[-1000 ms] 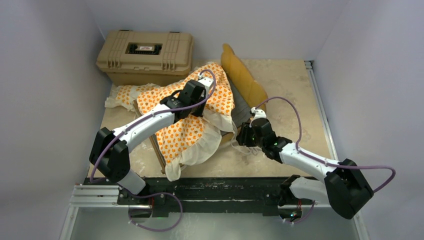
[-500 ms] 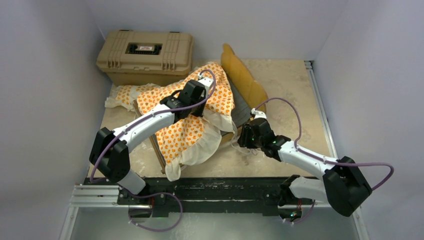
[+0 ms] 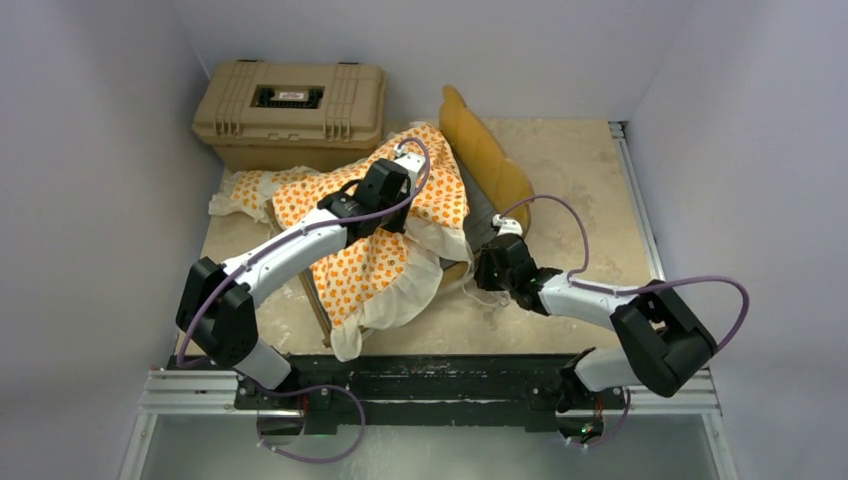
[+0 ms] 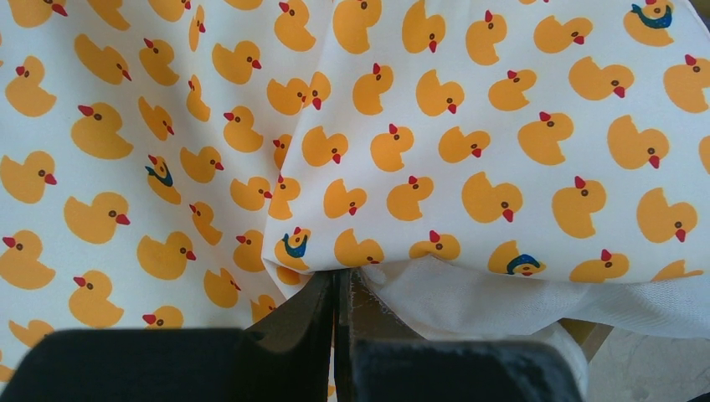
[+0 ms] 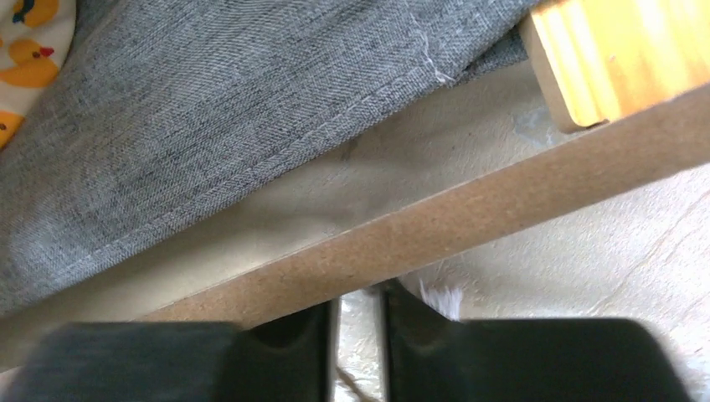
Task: Set up the pet bed
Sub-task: Cross the ropes on the bed frame.
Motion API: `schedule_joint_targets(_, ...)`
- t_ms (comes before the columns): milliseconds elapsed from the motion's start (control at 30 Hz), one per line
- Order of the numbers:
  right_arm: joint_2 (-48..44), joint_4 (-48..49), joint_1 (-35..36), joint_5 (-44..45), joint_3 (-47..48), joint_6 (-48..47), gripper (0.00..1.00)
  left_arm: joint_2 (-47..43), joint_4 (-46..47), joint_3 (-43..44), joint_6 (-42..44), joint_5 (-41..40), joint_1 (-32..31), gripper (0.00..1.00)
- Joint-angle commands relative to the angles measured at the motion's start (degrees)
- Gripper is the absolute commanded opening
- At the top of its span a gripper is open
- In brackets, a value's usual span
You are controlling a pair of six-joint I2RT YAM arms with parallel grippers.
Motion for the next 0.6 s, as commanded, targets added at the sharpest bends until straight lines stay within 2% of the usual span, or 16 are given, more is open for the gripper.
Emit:
schedule_joint_targets(0, -1.2, 2.1, 0.0, 2.9, -0.1, 1.5, 0.08, -2.4, 0.3, -0.3, 0.3, -1.1, 0.5, 0.00)
schedule_joint_targets(100, -5.3, 0.4, 0.0, 7.6, -1.2, 1.5, 0.08, -2.5, 0.5, -0.7, 0.2, -1.1, 0.5, 0.00)
schedule_joint_targets(133, -7.5, -0.9, 0.0, 9.1, -1.2, 4.5, 0.00, -2.6, 0.3, -0.9, 0.2, -1.1, 0.5, 0.00)
schedule_joint_targets(400, -33.3, -13.7, 0.0, 22.6, 2.9, 6.1, 0.00, -3.9, -0.1, -1.9, 0.8, -2.2, 0.5, 0.00)
schedule_joint_targets(567, -43.2, -16.3, 0.0, 28.7, 6.7, 4.8, 0.00, -4.2, -0.1, -2.2, 0.9, -2.1, 0.5, 0.00)
